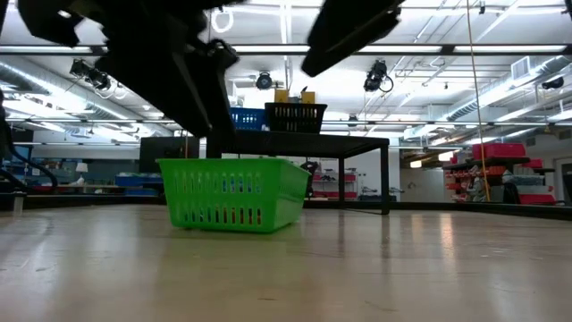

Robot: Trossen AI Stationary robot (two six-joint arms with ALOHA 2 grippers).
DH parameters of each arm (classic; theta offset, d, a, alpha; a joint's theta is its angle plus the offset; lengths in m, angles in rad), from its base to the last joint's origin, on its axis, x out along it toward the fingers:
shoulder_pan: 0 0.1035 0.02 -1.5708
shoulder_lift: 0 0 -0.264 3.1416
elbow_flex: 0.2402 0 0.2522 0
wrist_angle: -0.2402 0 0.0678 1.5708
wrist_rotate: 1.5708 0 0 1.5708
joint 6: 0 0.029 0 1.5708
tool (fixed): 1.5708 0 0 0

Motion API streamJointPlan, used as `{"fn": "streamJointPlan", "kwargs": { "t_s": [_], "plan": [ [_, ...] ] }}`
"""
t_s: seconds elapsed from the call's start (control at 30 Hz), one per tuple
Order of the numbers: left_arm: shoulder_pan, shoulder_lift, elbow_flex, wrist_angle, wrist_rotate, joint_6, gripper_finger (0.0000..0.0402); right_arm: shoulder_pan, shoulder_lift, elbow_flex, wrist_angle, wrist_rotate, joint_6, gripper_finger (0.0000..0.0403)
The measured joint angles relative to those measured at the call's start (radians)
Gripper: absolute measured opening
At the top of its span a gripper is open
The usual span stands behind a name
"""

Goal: Pick & Place Office Desk Supplies
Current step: Put the green bin on the shelf

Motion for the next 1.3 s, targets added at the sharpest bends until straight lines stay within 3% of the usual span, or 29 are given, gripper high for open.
{"fn": "streamJointPlan", "kwargs": {
  "t_s": [0.13,0.33,0.5,0.8,1.03,1.3],
  "plan": [
    [-0.062,-0.055,-0.016,-0.019,-0.108,0.002,0.0237,-0.038,0.0,0.001,0.051,-0.031,-0.077,0.0217],
    [-0.163,-0.251,-0.133,-0.007,-0.279,-0.089,0.0238,-0.101,0.0,0.001,0.069,-0.072,-0.152,0.0217],
    [-0.251,-0.42,-0.274,0.155,-0.335,-0.101,0.0231,-0.154,0.026,0.001,0.095,-0.178,-0.176,0.0217],
    [-0.351,-0.63,-0.488,0.332,-0.519,-0.102,0.0232,-0.214,0.101,0.0,0.163,-0.27,-0.22,0.0217],
    [-0.38,-0.705,-0.621,0.513,-0.551,-0.072,0.0231,-0.248,0.116,0.0,0.189,-0.323,-0.225,0.0217],
    [-0.385,-0.709,-0.645,0.528,-0.571,-0.057,0.0231,-0.281,0.149,0.001,0.175,-0.333,-0.225,0.0195]
  ]
}}
